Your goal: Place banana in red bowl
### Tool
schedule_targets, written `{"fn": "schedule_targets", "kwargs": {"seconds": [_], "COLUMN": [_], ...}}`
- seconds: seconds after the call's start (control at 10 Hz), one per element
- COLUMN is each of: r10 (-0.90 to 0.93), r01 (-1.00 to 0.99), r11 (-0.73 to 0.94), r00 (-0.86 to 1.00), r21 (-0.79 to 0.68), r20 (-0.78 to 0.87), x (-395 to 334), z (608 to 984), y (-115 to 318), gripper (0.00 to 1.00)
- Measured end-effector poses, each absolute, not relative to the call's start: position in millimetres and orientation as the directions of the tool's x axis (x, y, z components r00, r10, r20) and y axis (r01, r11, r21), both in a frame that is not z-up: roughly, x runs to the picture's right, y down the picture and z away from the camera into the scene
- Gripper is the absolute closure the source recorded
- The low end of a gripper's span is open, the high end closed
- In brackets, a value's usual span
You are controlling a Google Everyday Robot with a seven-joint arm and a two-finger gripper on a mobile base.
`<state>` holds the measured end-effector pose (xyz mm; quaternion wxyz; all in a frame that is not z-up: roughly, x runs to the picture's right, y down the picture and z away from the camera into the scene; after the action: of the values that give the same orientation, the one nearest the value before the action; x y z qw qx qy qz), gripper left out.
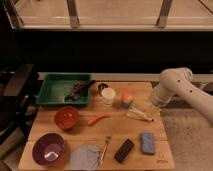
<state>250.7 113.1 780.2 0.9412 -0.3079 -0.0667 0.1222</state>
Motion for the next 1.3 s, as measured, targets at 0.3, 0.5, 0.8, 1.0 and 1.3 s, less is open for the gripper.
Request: {"fn": "schedule_targets", "kwargs": {"seconds": [0.3, 0.5, 0.8, 1.0, 1.3], "r10": [0.295, 0.31, 0.331, 0.34, 0.342], "r01": [-0.18, -0.183, -0.206, -0.221, -0.222], "r11": [0.772, 0.757, 0.735, 0.729, 0.719], "r00": [0.951, 0.946, 0.94, 0.938, 0.938], "r21": [-0.61, -0.627, -0.646, -0.647, -0.659], "r20": [0.094, 0.098, 0.077, 0.063, 0.057], "x": [211, 199, 205, 213, 222], "z": [819, 847, 863, 867, 874], "y": [127, 138, 147, 148, 155], "gripper": [0.35, 0.35, 0.35, 0.36, 0.67]}}
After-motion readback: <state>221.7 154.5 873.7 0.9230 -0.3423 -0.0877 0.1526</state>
